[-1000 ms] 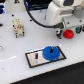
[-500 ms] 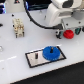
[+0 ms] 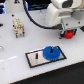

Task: Insert the blue gear onto the right peg, followed by the red gear

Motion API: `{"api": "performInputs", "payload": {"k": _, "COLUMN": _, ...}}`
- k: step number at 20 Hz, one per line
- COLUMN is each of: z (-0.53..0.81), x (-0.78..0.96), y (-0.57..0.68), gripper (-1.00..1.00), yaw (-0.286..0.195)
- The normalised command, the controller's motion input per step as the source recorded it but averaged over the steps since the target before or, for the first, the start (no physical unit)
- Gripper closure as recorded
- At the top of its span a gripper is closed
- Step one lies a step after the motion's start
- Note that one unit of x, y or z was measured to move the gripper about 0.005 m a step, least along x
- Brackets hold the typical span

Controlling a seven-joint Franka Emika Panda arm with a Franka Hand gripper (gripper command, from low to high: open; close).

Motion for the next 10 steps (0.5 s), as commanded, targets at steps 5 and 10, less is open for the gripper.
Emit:
{"api": "performInputs", "payload": {"k": 5, "z": 0.64, "x": 0.25, "y": -0.08, "gripper": 1.0, "yaw": 0.0}}
{"api": "performInputs", "payload": {"k": 10, "z": 0.62, "x": 0.37, "y": -0.18, "gripper": 1.0, "yaw": 0.0}}
